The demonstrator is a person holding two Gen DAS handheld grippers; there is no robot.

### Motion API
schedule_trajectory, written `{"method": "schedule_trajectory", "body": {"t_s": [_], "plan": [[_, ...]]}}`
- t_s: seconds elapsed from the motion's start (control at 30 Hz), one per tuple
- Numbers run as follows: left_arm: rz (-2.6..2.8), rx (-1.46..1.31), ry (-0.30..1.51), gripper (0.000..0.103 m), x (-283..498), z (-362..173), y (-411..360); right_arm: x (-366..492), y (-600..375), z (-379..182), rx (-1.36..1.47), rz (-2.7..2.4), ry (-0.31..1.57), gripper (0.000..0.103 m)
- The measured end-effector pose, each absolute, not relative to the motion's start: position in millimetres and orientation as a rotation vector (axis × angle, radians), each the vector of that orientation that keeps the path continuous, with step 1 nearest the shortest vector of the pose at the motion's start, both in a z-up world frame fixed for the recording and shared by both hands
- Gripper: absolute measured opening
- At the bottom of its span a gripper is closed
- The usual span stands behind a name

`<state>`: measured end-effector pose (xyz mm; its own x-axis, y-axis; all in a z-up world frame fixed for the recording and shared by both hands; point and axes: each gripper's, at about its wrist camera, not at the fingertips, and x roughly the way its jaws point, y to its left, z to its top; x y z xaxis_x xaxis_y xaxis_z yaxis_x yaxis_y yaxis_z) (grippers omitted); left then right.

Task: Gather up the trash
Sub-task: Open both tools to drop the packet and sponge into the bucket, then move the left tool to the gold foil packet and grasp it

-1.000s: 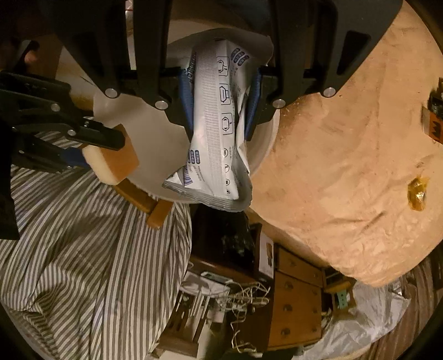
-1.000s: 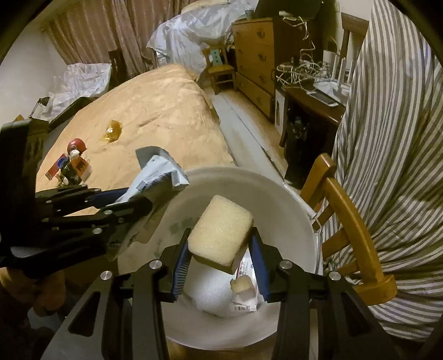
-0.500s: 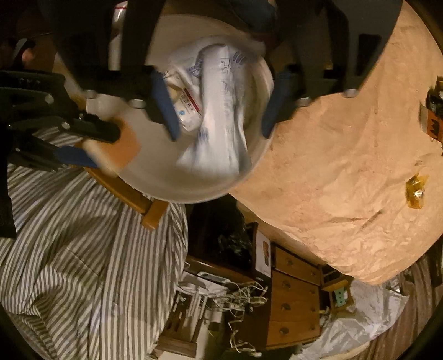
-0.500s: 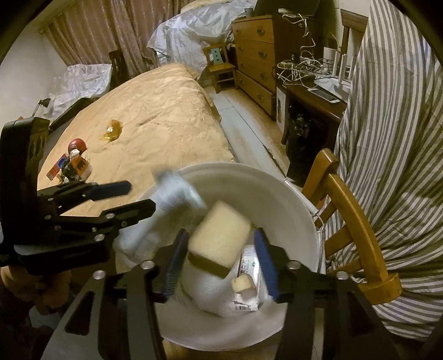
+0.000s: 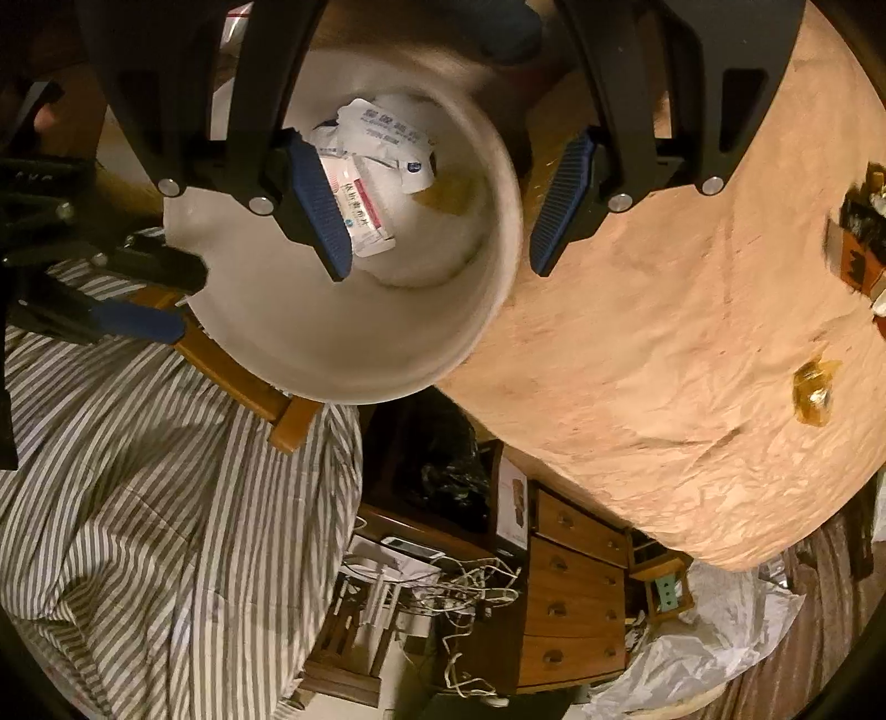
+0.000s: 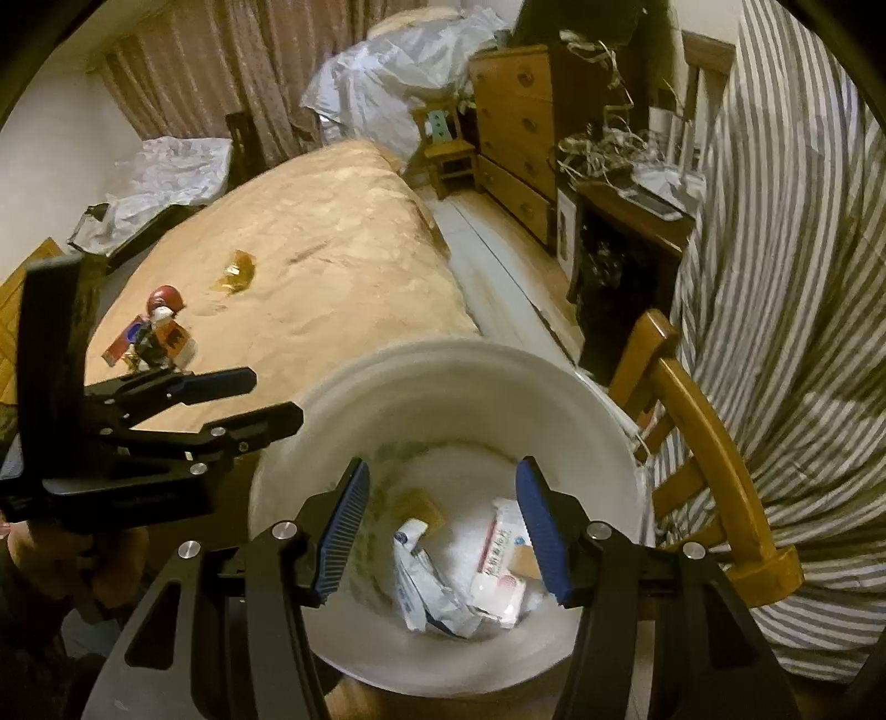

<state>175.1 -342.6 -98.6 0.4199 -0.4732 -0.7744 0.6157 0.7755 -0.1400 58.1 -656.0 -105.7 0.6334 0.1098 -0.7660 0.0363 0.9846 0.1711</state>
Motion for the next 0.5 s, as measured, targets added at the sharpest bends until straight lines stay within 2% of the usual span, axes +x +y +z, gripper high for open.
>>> {"method": "schedule_trajectory", "body": {"t_s": [0.13, 0.5], "plan": [[-0.638, 0.145, 0.898, 0.064, 179.8, -97.4, -303.2, 59.2, -623.5, -92.7, 0.156, 0.111, 0.820, 0.058], [-0.332, -0.059, 0.916, 0.064, 217.3, -114.0, -103.9, 94.3, -473.9, -78.4, 0.041, 0.383, 0.740, 0.063]]}}
